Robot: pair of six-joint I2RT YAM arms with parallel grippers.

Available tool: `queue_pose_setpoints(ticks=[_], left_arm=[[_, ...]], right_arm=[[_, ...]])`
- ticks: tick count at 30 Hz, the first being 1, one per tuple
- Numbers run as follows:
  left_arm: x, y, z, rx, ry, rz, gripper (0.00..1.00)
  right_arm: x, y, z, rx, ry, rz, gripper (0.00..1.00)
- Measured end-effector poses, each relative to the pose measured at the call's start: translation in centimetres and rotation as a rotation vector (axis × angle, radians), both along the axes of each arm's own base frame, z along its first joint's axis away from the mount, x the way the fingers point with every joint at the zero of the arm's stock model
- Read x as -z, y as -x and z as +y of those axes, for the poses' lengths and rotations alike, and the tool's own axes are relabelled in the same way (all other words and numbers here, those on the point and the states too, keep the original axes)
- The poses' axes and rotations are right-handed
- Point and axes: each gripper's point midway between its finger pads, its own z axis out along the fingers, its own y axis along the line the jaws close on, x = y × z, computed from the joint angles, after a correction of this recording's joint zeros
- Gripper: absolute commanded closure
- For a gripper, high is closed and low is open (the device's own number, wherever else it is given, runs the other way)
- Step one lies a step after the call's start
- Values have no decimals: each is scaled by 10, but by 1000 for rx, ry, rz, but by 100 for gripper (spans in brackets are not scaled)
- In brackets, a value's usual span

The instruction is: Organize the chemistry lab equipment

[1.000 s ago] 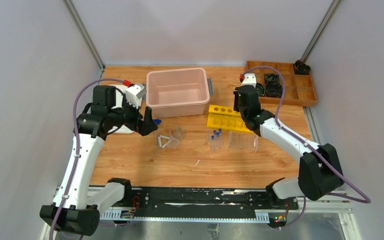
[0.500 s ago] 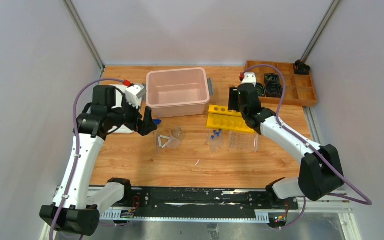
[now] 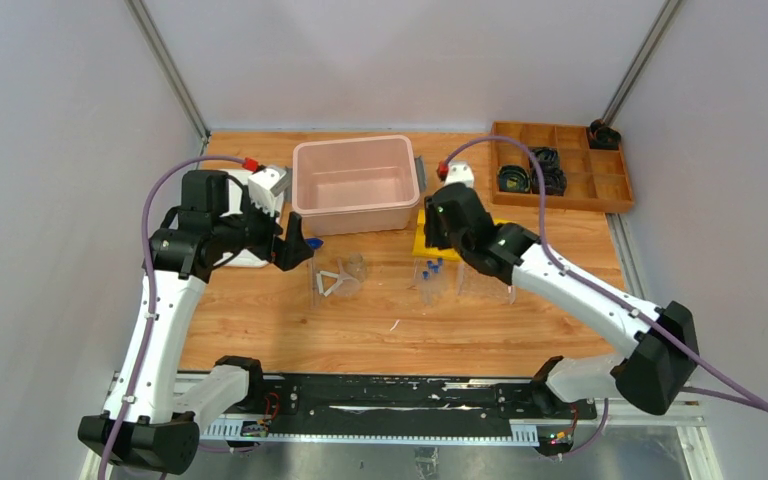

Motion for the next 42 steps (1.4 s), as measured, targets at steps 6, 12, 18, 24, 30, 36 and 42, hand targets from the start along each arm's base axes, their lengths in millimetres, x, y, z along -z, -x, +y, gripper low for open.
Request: queue_pose_setpoints(ticks=[6, 12, 18, 24, 30, 36, 42], left_arm=[[0, 0, 1, -3, -3, 0, 0], [-3, 3, 2, -8, -5, -14, 0], [-5, 6, 2, -9, -3, -19, 0], [-4, 8, 2, -11, -4, -9, 0], [-4, 8, 2, -11, -4, -8, 0], [-3, 8, 2, -10, -4, -7, 0], [-3, 8, 2, -10, -4, -5, 0]], right_arm=[[97, 40, 20, -75, 86, 234, 60], [146, 54, 38, -100, 148, 347, 60], [170, 38, 48, -61, 199, 367, 60], [189, 24, 48, -13, 253, 355, 60], [197, 18, 45, 14, 279, 339, 61], [197, 8, 55, 13, 263, 320, 62], [205, 5, 65, -3, 244, 328, 67]])
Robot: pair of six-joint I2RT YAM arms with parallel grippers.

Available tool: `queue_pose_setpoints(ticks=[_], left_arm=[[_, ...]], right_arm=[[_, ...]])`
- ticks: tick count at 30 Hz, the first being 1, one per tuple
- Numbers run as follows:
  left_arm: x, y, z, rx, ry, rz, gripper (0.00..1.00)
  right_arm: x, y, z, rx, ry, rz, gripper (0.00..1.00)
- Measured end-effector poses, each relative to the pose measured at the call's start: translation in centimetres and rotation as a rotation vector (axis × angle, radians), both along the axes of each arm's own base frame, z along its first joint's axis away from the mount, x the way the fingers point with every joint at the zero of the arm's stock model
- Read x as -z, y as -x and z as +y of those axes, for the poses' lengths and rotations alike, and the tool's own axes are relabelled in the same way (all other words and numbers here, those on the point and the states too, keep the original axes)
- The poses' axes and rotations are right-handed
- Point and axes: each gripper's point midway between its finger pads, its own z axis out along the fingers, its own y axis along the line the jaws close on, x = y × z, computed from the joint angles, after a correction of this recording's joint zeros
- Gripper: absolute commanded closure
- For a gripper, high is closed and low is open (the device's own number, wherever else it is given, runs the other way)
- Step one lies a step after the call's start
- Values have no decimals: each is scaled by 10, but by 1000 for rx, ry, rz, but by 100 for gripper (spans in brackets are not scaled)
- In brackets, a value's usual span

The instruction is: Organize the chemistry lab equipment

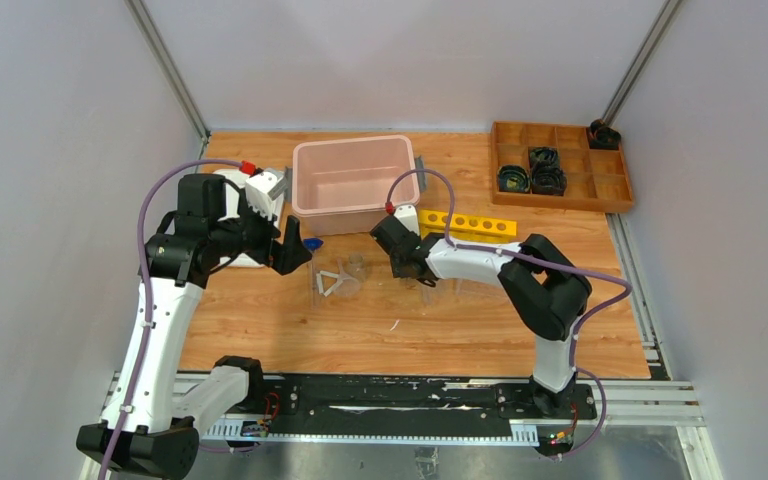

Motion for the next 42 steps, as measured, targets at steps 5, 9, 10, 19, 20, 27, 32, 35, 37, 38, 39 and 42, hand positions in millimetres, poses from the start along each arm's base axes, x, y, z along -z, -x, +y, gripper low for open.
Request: queue_pose_setpoints(ticks=[5, 9, 10, 19, 20, 27, 32, 35, 37, 38, 39, 42], left_arm=[[0, 0, 0, 1, 1, 1, 0], [0, 1, -2, 7, 7, 3, 0], [0, 1, -2, 6, 10, 5, 0], [-8, 3, -3, -11, 31, 4, 0], [-10, 4, -5, -4, 41, 3, 0], [-32, 10, -12, 16, 92, -30, 0], [-62, 20, -24, 58, 180, -91, 0], [-78, 31, -31, 89, 242, -122, 0], [-86, 36, -35, 105, 279, -141, 2], [-89, 38, -38, 114, 299, -148, 5], [-91, 41, -39, 121, 314, -148, 9], [-94, 45, -46, 146, 364, -135, 18]], right_arm=[[0, 2, 7, -5, -34, 13, 84], [0, 3, 11, -15, -55, 24, 100], [0, 4, 13, -17, -63, 27, 100], [-72, 13, 29, -59, -245, -20, 100], [-89, 15, 31, -67, -282, -45, 100], [-209, 49, 61, -173, -539, -231, 100], [-273, 70, 90, -248, -686, -346, 100], [-303, 84, 106, -288, -757, -403, 100], [-323, 94, 115, -317, -804, -437, 100], [-334, 98, 119, -329, -833, -456, 100], [-342, 102, 122, -338, -853, -470, 100], [-362, 113, 130, -368, -910, -514, 100]])
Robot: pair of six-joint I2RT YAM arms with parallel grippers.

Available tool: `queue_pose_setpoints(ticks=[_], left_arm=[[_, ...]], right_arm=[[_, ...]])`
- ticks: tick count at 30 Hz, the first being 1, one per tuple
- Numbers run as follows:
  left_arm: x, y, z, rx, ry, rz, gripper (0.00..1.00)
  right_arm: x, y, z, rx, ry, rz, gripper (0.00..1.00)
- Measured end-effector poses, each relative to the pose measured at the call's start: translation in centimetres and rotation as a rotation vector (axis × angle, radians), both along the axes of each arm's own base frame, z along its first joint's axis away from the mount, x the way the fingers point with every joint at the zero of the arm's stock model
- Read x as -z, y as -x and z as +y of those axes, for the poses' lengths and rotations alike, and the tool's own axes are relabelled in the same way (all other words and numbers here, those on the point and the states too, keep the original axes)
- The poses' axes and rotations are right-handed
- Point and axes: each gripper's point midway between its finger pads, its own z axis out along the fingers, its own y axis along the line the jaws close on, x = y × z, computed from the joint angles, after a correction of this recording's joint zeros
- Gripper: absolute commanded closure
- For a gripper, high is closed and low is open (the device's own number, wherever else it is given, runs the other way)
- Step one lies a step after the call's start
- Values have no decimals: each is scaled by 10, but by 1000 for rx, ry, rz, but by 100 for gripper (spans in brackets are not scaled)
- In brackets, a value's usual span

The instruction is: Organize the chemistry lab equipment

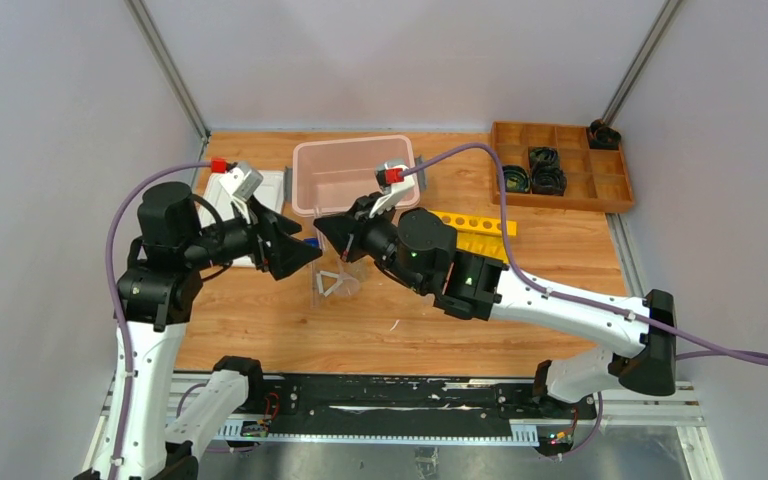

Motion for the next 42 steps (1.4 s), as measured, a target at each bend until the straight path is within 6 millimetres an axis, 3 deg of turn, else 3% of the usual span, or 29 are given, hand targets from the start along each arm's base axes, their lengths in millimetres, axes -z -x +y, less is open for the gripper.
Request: queue_pose_setpoints(ticks=[5, 9, 15, 19, 24, 25, 28, 31, 38, 42], left_arm=[[1, 1, -8, 43, 49, 39, 26], [-2, 1, -11, 65, 77, 49, 37], [-9, -1, -15, 78, 110, 51, 72], [-9, -4, -15, 64, 118, 64, 86], [-10, -6, -15, 57, 122, 62, 87], [-10, -6, -15, 57, 122, 62, 90], [-9, -7, -15, 60, 123, 63, 98], [-7, -7, -16, 68, 121, 65, 100], [-1, -2, -17, 115, 99, 44, 100], [1, 2, -18, 150, 90, 28, 100]], right_arm=[[-14, 5, 3, -7, -43, -37, 100], [-20, 6, 5, -9, -64, -48, 100], [-15, 8, 13, -20, -59, -45, 100], [-15, 7, 15, -21, -59, -50, 100], [-17, 7, 15, -18, -49, -64, 100], [-17, 7, 14, -17, -49, -65, 94], [-17, 6, 14, -15, -46, -66, 63], [-21, 6, 15, -13, -43, -62, 46], [-57, -1, 15, -4, 39, -18, 46], [-55, -1, 8, -27, 128, 28, 47]])
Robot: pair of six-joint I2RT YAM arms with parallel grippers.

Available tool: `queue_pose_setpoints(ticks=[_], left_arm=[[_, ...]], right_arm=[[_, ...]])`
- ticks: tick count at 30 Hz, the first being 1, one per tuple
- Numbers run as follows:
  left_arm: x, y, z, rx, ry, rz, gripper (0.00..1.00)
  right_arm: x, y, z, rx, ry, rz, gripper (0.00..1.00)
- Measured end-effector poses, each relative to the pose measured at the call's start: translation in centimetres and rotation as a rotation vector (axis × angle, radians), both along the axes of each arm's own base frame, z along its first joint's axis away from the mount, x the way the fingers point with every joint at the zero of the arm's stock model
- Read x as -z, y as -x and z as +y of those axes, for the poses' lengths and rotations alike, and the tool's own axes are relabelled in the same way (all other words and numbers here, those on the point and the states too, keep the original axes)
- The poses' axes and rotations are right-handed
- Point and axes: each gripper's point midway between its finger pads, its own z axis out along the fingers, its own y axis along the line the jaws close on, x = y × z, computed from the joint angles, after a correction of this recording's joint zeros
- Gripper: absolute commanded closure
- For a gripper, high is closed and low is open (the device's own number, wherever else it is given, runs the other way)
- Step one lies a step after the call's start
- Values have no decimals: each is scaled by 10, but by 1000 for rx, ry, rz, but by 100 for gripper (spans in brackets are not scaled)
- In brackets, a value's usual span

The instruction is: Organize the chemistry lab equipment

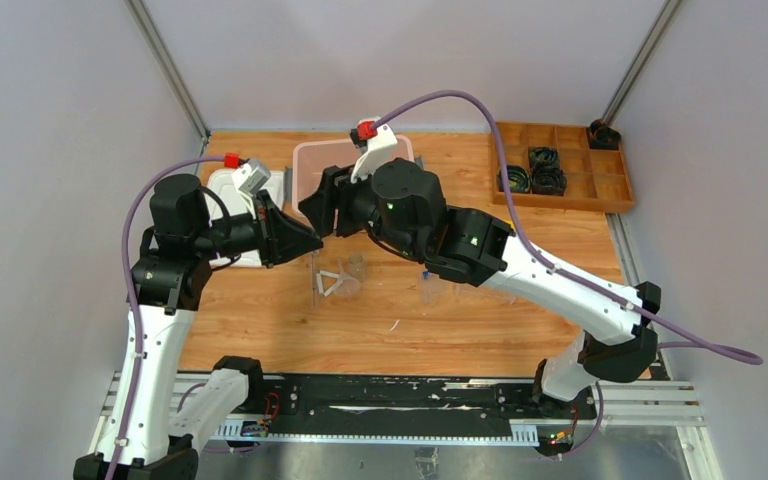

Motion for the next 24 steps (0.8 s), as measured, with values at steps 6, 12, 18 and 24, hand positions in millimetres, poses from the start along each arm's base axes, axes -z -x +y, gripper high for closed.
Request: queue_pose_setpoints(ticks=[6, 12, 18, 24], left_arm=[[1, 4, -1, 24, -5, -10, 100], [2, 9, 0, 27, -14, -26, 100], [3, 12, 1, 32, -25, -40, 94], [6, 10, 3, 20, -39, -43, 1]], right_arm=[[37, 6, 1, -47, 136, 65, 52], [52, 11, 5, -84, 187, 94, 62], [50, 15, 7, -107, 180, 101, 86], [54, 8, 3, -95, 185, 111, 100]])
